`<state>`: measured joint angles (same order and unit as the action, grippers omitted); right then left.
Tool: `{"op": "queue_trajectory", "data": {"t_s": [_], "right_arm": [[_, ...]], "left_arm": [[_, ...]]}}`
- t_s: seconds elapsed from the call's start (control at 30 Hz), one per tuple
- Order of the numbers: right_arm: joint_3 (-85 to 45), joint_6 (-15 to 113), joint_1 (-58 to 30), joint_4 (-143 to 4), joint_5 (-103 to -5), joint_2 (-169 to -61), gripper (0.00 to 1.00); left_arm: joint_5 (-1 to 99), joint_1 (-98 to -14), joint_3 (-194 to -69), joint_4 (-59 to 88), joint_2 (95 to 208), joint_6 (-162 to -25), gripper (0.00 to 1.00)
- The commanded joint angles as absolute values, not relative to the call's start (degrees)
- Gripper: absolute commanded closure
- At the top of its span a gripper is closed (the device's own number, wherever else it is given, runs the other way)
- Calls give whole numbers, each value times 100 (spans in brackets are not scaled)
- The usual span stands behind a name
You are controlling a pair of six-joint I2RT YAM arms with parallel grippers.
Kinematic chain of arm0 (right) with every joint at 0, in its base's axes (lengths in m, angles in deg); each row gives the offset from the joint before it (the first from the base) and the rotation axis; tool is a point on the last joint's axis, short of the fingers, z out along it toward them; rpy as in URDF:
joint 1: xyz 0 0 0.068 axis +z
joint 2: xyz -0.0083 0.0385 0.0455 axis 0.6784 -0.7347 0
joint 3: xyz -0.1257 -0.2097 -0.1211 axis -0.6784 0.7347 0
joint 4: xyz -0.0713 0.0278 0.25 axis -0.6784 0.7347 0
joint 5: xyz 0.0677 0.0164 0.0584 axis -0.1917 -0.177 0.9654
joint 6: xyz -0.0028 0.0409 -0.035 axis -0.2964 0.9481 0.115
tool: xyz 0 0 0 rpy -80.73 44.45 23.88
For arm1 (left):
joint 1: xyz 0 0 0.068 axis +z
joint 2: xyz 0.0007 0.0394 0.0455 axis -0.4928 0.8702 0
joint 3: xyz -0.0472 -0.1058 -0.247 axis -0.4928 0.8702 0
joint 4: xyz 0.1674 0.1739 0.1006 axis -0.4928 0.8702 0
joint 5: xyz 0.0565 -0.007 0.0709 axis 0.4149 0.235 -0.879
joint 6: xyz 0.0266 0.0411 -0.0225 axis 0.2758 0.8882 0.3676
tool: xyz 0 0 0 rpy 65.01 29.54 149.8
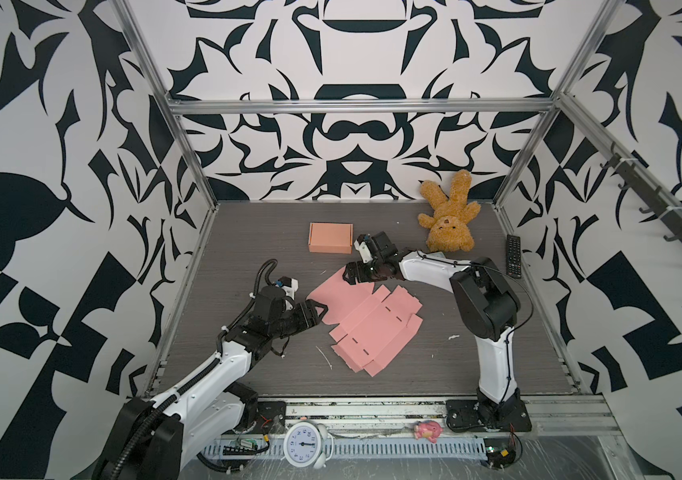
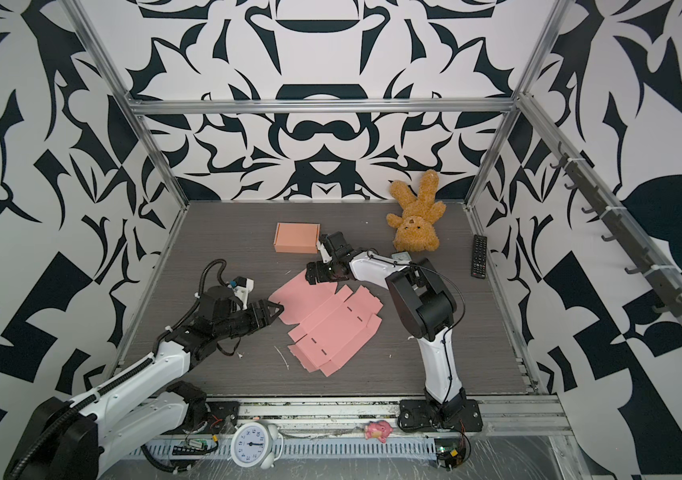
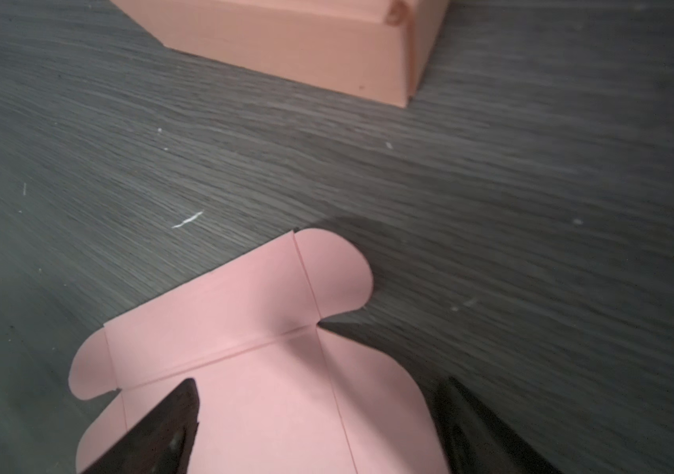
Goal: Fold the paper box
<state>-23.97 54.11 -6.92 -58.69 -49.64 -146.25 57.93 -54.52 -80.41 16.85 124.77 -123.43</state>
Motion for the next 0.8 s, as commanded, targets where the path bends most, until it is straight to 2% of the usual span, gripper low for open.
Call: {"op": "queue_trajectory", "data": {"t_s": [0.0,0.3,0.4,0.77], "right_arm": [[-2652,5544,-482,-5557,-5005,-14712,8],[-3014,5622,-194,-5506,-4988,-14853,9],[-2728,5674,-167,-5764,-5137,-14471,10],[-2172,5368,-163,-5315,-5637,-13042,9]], "left_arm": [[5872,-5392,-7896,1874,12344,-12273,28],[5864,-5329,-7875,1995,12208,-12253,29],[5852,-5334,-7884,2056,12171,-12231,28],[6101,-5318,-8111,2097,12528,-11896,29]]}}
